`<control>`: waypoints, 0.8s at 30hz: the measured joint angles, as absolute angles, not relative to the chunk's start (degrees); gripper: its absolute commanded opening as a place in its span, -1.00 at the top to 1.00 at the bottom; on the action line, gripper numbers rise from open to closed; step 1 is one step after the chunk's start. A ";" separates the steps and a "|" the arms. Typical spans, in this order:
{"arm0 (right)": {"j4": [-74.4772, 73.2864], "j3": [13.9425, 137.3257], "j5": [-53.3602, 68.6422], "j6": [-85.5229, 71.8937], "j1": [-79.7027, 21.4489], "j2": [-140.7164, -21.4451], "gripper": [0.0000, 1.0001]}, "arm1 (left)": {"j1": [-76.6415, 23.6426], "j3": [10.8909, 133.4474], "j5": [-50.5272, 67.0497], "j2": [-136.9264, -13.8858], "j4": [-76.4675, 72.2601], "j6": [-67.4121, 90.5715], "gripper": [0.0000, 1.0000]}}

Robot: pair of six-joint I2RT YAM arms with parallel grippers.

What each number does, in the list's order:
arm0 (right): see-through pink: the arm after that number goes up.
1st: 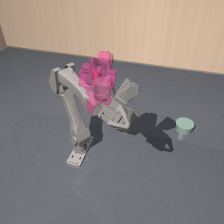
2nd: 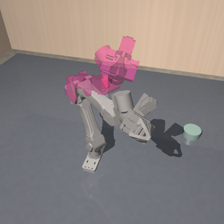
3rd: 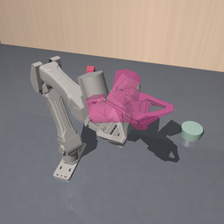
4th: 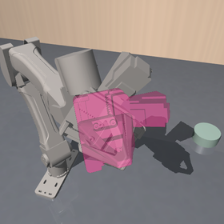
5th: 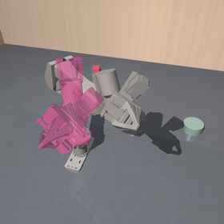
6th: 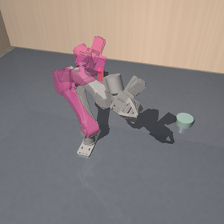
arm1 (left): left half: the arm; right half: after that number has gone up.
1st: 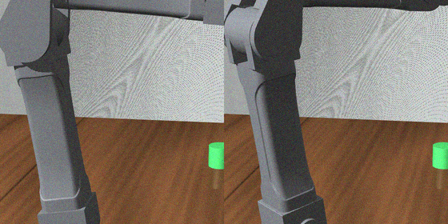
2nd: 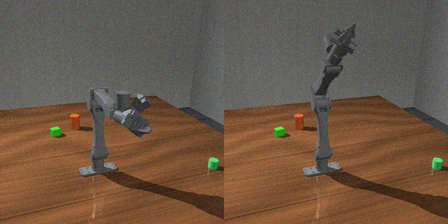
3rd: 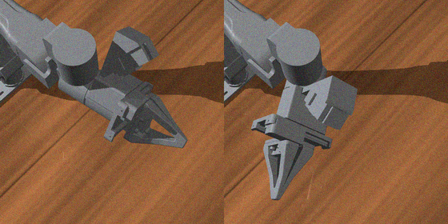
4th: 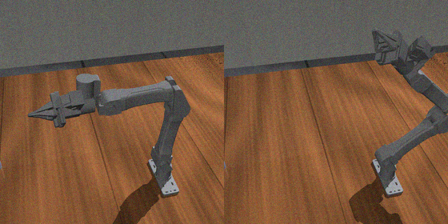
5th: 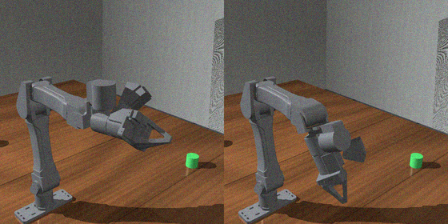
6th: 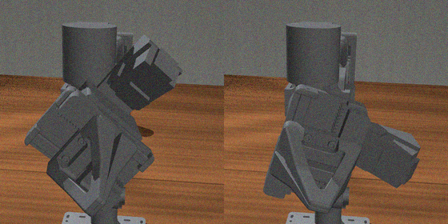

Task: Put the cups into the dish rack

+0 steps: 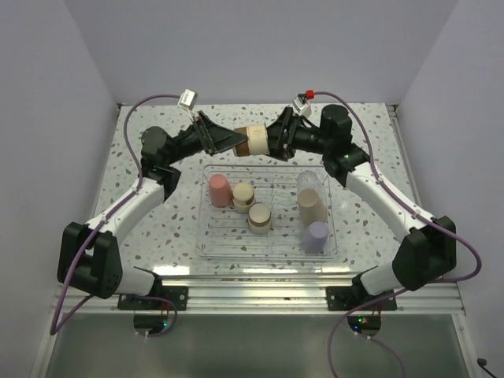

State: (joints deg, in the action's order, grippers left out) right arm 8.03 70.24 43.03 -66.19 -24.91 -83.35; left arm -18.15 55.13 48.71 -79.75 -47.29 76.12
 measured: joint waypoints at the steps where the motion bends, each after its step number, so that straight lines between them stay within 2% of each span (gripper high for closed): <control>1: 6.00 70.89 42.76 -64.75 -25.04 -83.35 -0.53 | -18.15 55.20 48.71 -79.44 -45.78 75.07 1.00; 2: 2.90 71.96 42.06 -63.22 -25.08 -83.35 -0.63 | -18.15 55.51 48.69 -79.13 -43.62 73.58 1.00; 4: -3.90 74.32 38.83 -58.17 -25.12 -83.35 -0.68 | -18.13 57.52 49.01 -78.78 -37.32 70.30 1.00; 8: -18.96 79.88 30.11 -48.03 -24.45 -83.18 -0.69 | -18.13 66.35 46.52 -78.48 -17.21 58.19 1.00; 14: -36.60 85.21 13.67 -36.32 -24.47 -82.19 -0.69 | -18.13 79.35 34.59 -78.48 14.98 37.85 1.00; 19: -42.57 85.56 6.72 -31.73 -24.43 -81.41 -0.69 | -18.96 81.25 24.49 -78.28 34.15 26.72 1.00; 24: -44.21 85.06 5.48 -30.35 -24.43 -81.23 -0.68 | -23.44 79.26 16.95 -78.11 44.40 22.00 1.00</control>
